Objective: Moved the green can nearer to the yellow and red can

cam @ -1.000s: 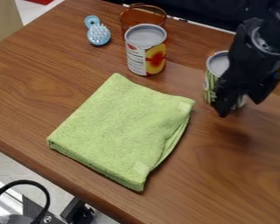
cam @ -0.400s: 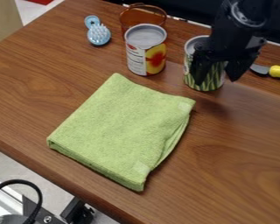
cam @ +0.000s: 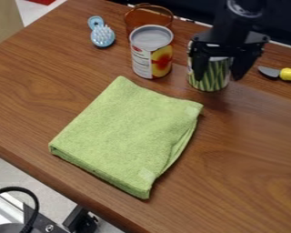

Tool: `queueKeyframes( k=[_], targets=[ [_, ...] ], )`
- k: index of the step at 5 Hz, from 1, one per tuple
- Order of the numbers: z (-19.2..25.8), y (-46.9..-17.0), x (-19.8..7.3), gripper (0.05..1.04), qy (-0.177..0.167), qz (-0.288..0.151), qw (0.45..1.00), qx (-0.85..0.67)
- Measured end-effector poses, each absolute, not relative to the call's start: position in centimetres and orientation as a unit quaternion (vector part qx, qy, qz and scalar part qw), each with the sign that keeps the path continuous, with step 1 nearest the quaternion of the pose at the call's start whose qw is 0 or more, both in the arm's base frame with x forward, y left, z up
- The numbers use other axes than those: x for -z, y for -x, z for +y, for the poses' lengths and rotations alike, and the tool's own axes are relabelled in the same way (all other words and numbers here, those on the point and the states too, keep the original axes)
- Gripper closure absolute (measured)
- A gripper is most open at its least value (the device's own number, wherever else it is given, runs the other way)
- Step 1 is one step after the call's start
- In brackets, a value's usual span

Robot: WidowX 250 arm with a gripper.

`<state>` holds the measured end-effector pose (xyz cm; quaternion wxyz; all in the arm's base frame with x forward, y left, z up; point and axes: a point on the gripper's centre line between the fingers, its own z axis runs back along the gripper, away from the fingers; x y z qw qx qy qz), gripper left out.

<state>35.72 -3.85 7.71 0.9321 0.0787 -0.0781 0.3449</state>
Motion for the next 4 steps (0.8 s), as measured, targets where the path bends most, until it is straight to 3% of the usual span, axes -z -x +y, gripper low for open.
queueKeyframes(
  k=[2,4],
  targets=[
    [-2.6,-36.7,-7.8,0.088,-0.067,-0.096,0.934,-0.336],
    [-3.5,-37.7,-8.0,0.088,-0.020,-0.088,0.937,-0.337]
  ],
)
